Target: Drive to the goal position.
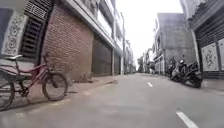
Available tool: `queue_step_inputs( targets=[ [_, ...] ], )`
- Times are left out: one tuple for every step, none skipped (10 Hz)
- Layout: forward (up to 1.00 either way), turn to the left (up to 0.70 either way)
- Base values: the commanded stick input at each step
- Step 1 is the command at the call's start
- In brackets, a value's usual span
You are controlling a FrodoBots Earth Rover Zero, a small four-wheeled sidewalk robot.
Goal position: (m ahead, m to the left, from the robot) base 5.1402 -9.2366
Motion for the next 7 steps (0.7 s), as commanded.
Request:
queue_step_inputs(
  targets=[
    [0.45, 0.00],
    [0.45, 0.00],
    [0.45, 0.00],
    [0.45, 0.00],
    [0.45, 0.00],
    [0.45, 0.00],
    [0.45, 0.00]
  ],
)
